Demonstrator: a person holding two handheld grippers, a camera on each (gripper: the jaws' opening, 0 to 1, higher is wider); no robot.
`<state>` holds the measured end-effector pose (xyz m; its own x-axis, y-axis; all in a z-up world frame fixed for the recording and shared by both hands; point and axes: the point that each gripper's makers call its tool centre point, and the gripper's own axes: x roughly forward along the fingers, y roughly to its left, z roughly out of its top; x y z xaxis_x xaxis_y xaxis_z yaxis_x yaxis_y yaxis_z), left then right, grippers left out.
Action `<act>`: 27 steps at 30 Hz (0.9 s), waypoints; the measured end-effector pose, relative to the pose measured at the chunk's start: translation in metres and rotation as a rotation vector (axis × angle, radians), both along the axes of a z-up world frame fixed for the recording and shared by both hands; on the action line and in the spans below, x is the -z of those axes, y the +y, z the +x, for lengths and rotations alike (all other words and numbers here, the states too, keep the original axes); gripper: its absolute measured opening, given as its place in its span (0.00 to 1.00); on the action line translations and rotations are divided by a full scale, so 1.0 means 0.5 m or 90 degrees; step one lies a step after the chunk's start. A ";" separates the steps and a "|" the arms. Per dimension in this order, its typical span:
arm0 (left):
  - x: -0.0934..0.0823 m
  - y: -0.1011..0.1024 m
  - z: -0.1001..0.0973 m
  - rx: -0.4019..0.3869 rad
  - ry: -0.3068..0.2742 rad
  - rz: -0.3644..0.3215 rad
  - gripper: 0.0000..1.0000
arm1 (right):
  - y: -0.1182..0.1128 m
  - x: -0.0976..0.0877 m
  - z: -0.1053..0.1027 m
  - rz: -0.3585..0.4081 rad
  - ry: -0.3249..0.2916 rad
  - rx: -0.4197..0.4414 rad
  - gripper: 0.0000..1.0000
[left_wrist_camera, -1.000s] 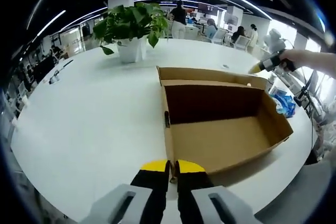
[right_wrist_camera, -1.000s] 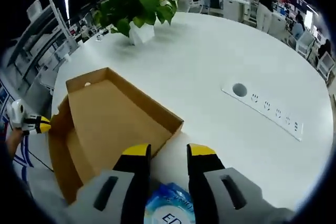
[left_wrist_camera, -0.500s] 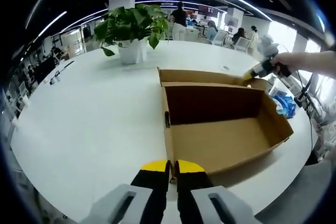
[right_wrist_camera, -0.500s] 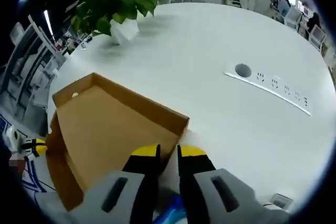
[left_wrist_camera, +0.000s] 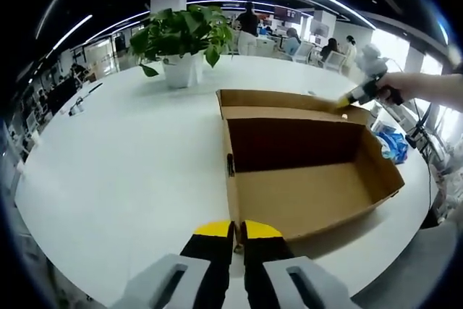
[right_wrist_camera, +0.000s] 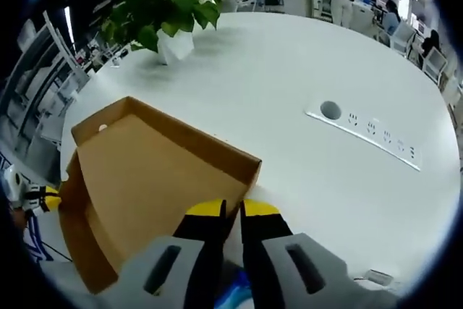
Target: Operate the shoe box by opening the lid, removing the specified soft item, and placing it in the target area until the item is outside and the box remains undamaged.
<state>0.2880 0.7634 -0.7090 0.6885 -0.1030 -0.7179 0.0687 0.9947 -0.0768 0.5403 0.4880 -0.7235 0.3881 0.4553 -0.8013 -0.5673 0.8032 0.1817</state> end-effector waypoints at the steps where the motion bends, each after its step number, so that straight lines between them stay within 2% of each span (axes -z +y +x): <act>1: 0.000 -0.001 -0.001 0.001 0.001 0.001 0.04 | 0.000 -0.003 -0.001 -0.002 -0.004 -0.002 0.05; 15: -0.003 -0.005 -0.003 0.013 0.007 0.011 0.04 | -0.003 -0.085 -0.014 0.005 -0.074 -0.023 0.03; 22: -0.006 -0.008 -0.004 0.017 0.007 0.008 0.04 | -0.006 -0.134 -0.050 0.019 -0.102 -0.018 0.02; 27: -0.007 -0.009 -0.005 0.019 0.006 0.007 0.04 | -0.004 -0.160 -0.061 0.026 -0.127 -0.026 0.01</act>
<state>0.2857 0.7590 -0.7056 0.6781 -0.1161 -0.7258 0.0980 0.9929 -0.0672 0.5096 0.4860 -0.6433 0.5179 0.5049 -0.6906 -0.6275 0.7729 0.0945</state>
